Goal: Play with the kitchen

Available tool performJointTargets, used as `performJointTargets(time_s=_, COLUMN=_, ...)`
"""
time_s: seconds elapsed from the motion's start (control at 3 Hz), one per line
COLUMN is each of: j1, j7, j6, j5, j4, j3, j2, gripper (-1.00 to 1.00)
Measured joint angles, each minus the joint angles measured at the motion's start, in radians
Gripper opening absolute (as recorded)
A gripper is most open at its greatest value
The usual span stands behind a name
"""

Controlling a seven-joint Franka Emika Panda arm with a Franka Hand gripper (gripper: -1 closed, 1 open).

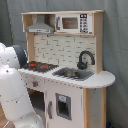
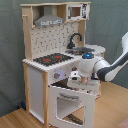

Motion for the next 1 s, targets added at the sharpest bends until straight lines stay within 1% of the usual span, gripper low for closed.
performJointTargets(time_s=0.33, j1=0.009, j7=0.055, j6=-0.07, j5=-0.081, j4=0.033, j3=-0.005, j2=0.009, gripper=1.0)
performJointTargets(time_s=0.67, j1=0.02, j7=0.096, j6=-0.135, j5=-0.14, j4=0.066, j3=-0.006, j2=0.027, gripper=1.0)
performJointTargets(time_s=1.0, j1=0.041, j7=0.138, j6=-0.221, j5=-0.208, j4=0.107, j3=-0.005, j2=0.056, gripper=1.0)
